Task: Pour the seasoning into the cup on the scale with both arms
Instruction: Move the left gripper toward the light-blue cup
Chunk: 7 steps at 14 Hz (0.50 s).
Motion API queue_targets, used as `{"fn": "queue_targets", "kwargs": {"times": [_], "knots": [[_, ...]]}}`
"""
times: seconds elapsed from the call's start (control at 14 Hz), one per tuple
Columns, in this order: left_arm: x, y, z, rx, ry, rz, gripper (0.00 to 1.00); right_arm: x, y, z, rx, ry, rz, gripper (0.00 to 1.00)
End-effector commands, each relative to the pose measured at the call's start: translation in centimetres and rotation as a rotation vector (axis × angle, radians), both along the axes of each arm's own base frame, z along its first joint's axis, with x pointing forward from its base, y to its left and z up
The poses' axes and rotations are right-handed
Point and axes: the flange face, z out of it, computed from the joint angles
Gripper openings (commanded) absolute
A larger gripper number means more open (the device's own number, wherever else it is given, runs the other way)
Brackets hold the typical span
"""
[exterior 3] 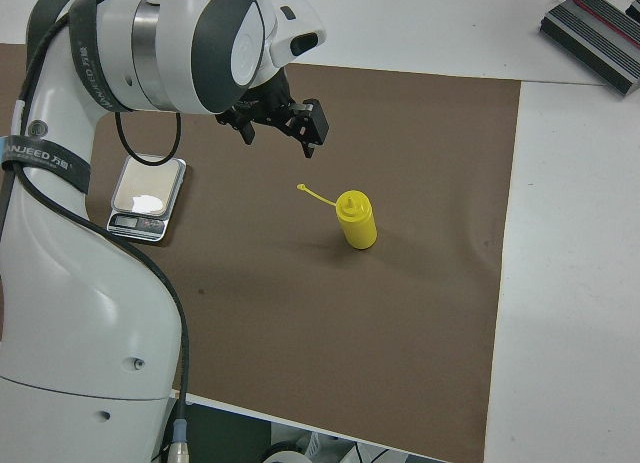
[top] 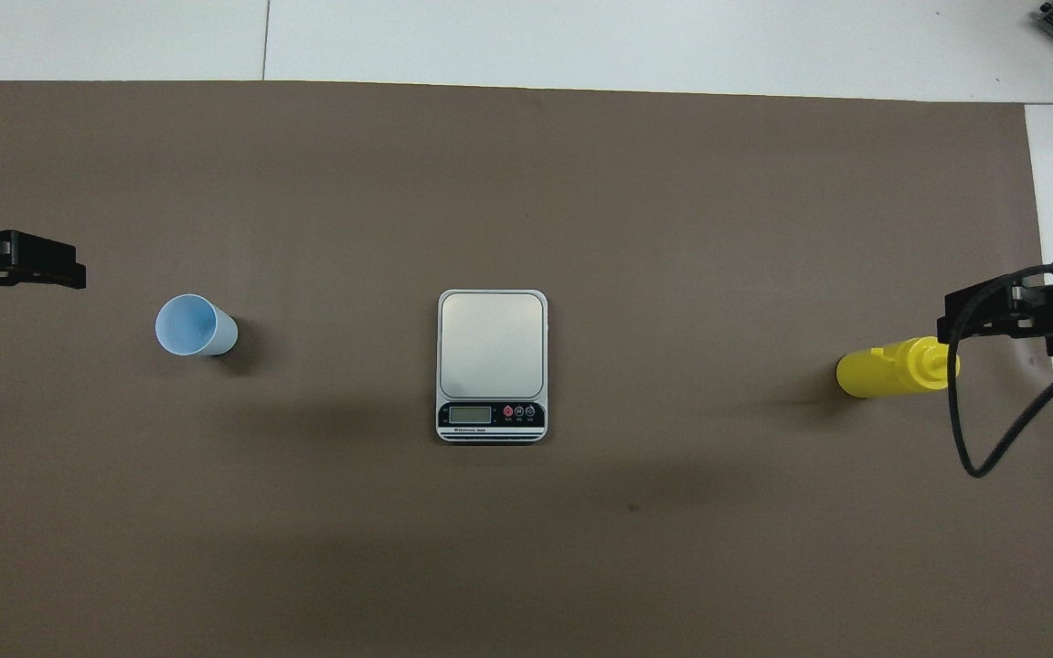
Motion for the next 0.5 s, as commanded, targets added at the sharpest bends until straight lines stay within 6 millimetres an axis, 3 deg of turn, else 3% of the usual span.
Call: {"fn": "queue_targets", "kwargs": {"times": [0.0,0.21,0.43], "knots": [[0.0,0.3,-4.8,0.005,-0.018,0.051,1.0,-0.6,-0.2,0.2,0.02,0.006,0.018,1.0],[-0.9,1.0,-9.2,0.005,-0.008,0.104,1.0,-0.6,-0.2,0.2,0.02,0.006,0.018,1.0],[-2.1,1.4,-12.2,0.005,-0.027,0.156,1.0,-0.6,-0.2,0.2,0.02,0.006,0.018,1.0]]}}
